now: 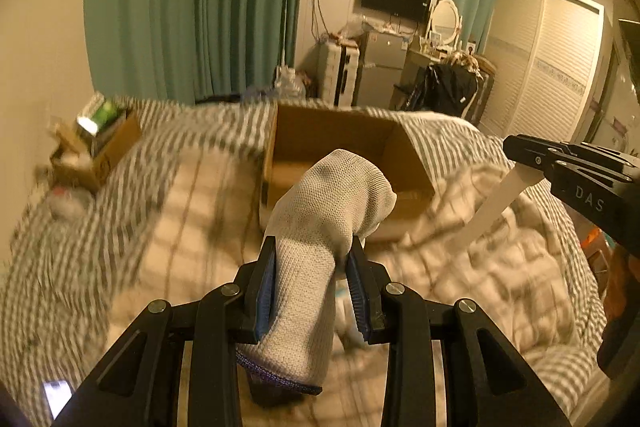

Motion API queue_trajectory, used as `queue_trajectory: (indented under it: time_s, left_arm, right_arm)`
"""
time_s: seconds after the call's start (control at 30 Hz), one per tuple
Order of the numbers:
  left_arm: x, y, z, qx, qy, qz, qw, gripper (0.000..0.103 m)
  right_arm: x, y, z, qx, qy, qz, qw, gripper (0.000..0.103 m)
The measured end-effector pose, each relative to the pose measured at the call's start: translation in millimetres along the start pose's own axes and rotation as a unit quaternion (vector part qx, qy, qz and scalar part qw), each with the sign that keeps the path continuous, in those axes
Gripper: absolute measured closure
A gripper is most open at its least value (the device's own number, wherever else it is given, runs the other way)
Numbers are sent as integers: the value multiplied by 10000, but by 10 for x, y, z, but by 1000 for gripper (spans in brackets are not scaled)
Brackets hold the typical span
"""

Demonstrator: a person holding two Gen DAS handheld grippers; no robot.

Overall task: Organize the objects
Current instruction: 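Carry the sock into the box with the left tool while the right tool drops the white tube in, then grasp the black cup with the left tool while the right tool grasps the white tape roll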

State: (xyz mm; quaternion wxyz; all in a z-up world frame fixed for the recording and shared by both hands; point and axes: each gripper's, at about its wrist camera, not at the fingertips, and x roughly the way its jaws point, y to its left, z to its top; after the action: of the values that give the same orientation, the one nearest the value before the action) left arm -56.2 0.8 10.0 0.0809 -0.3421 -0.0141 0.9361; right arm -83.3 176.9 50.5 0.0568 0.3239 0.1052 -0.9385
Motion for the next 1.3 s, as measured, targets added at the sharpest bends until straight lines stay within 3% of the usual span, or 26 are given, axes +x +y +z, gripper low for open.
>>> queue_trajectory:
  time_s: [0.3, 0.47, 0.73, 0.8, 0.9, 0.97, 1.03, 1.1, 1.17, 1.27, 1.3]
  left_arm:
    - [452, 18, 789, -68, -223, -43, 9997, 70]
    - [915, -58, 1033, -25, -151, -20, 9999, 70]
    - [1580, -131, 827, 64, 293, -114, 9995, 69]
    - [1641, -161, 795, 67, 367, -116, 9992, 64]
    - [1603, -168, 800, -9, 346, -135, 9993, 45]
    - [1483, -136, 834, -60, 285, -63, 9996, 17]
    - [1284, -125, 879, -74, 127, 42, 9999, 13]
    - [1122, -85, 904, -39, 62, 105, 9999, 11]
    - [901, -19, 887, -49, 19, 223, 9997, 1]
    - [590, 112, 764, -155, -27, 330, 9993, 0]
    - [509, 157, 711, -192, -9, 348, 9992, 0]
  right_arm:
    - [233, -60, 666, 42, -588, 276, 9979, 94]
    - [579, -56, 937, -70, -690, 385, 9968, 94]
    - [1425, -118, 677, 15, -134, 583, 9982, 93]
    - [1512, -187, 602, 121, -49, 689, 9975, 90]
    - [1468, -274, 591, 201, -100, 711, 9972, 85]
    - [1378, -311, 627, 205, -132, 650, 9976, 60]
    - [1225, -348, 680, 234, -204, 535, 9981, 48]
    - [1019, -403, 726, 299, -271, 444, 9982, 44]
    - [796, -451, 739, 347, -283, 389, 9982, 33]
    - [458, -482, 670, 422, -292, 200, 9985, 15]
    - [354, -484, 626, 463, -293, 161, 9984, 14]
